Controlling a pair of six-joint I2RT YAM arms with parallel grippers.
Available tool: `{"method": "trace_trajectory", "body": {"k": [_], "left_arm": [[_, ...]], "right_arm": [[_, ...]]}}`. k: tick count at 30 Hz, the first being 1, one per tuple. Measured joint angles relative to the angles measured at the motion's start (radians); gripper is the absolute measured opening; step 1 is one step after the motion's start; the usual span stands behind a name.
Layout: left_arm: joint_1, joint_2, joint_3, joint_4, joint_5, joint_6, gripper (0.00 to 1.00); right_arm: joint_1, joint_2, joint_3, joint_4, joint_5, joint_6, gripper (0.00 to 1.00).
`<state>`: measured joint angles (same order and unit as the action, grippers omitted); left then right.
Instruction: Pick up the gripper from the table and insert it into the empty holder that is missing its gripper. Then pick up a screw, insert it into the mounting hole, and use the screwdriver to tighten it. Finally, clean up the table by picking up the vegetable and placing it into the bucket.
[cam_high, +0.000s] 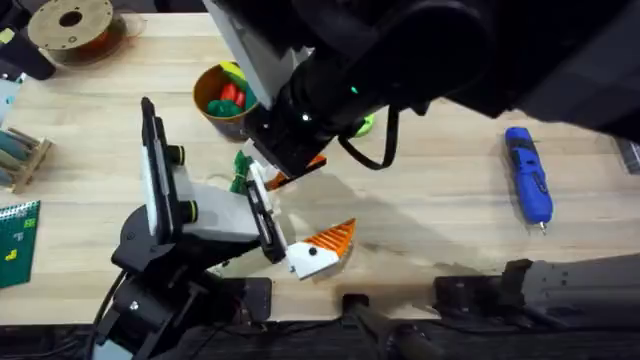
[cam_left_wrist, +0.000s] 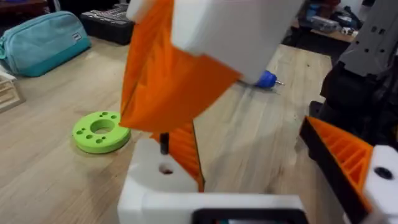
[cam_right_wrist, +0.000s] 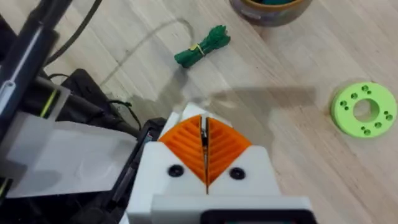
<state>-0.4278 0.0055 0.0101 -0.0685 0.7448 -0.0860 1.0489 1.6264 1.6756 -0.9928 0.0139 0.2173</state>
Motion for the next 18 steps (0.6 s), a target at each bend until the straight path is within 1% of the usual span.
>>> {"method": "trace_trajectory", "body": {"k": [8, 18], "left_arm": [[0.000, 0.000, 0.000, -0.001, 0.000, -0.002, 0.987], [-0.001, 0.000, 0.000, -0.001, 0.004, -0.004, 0.987]], "right_arm": [[0.000, 0.000, -0.055, 0.040, 0.000, 0.015, 0.007], [0.000, 0.000, -0.059, 0.048, -0.004, 0.015, 0.006]]}}
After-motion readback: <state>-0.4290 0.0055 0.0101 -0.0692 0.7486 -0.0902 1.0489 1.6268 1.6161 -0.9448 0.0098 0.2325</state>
